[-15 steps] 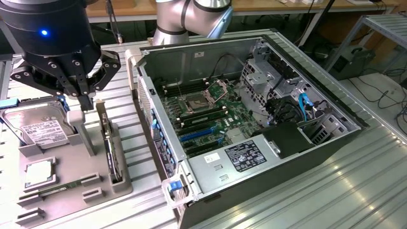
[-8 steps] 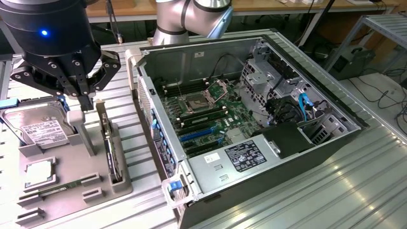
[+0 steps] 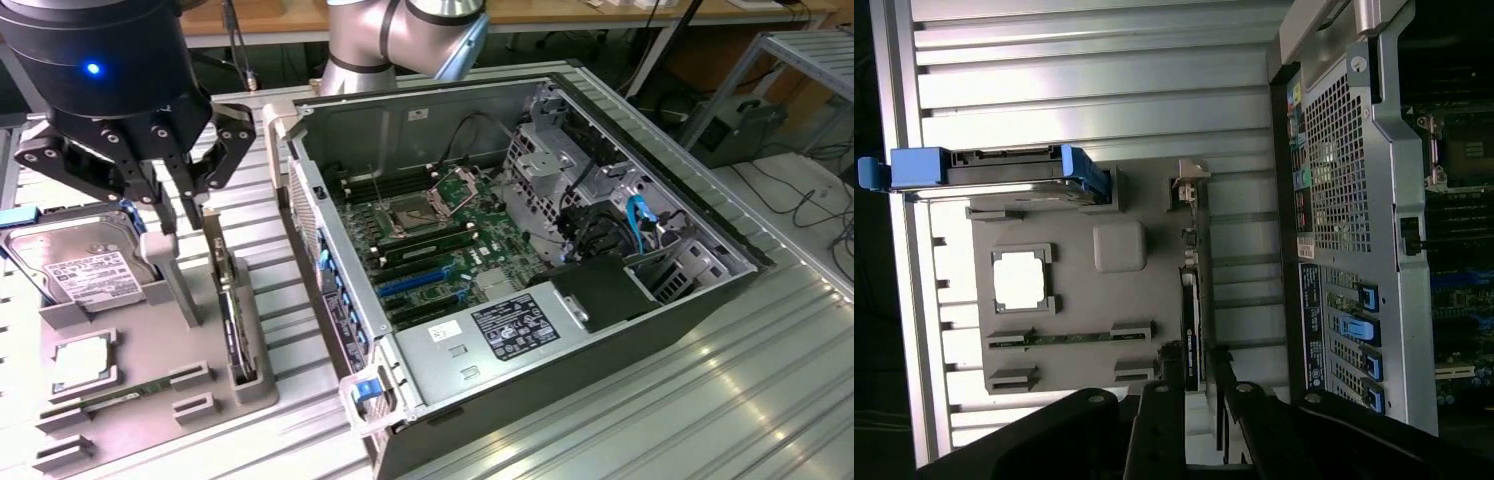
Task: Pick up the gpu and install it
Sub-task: 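Pick up the gpu and move the gpu toward the slot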
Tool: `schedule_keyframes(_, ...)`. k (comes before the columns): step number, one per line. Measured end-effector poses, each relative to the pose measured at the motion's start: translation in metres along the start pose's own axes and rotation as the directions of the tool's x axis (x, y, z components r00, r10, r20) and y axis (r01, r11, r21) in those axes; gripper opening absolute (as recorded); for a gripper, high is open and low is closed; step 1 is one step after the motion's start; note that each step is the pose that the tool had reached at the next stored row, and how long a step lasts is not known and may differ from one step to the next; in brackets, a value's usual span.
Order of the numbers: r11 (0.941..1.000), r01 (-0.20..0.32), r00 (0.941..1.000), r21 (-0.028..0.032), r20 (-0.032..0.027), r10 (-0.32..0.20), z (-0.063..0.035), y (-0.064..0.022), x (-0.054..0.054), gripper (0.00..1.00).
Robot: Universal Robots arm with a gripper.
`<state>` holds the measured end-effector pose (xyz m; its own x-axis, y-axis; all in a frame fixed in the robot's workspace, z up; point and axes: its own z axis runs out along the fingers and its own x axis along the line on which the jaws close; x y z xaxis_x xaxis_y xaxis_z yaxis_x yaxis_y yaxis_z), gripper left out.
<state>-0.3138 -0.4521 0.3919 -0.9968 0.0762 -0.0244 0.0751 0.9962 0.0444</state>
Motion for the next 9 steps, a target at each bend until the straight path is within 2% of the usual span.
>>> schedule_keyframes(1, 1.0000, 0.000, 1.0000, 0.0000, 0.0000, 0.000, 0.0000, 0.0000, 0.0000, 0.24)
schedule_keyframes(5, 1.0000, 0.000, 1.0000, 0.0000, 0.0000, 0.000, 0.0000, 0.0000, 0.0000, 0.48)
schedule_keyframes(6, 1.0000, 0.000, 1.0000, 0.0000, 0.0000, 0.000, 0.0000, 0.0000, 0.0000, 0.48)
schedule_keyframes(8, 1.0000, 0.000, 1.0000, 0.0000, 0.0000, 0.000, 0.0000, 0.0000, 0.0000, 0.60)
schedule_keyframes(9, 1.0000, 0.000, 1.0000, 0.0000, 0.0001, 0.000, 0.0000, 0.0000, 0.0000, 0.60)
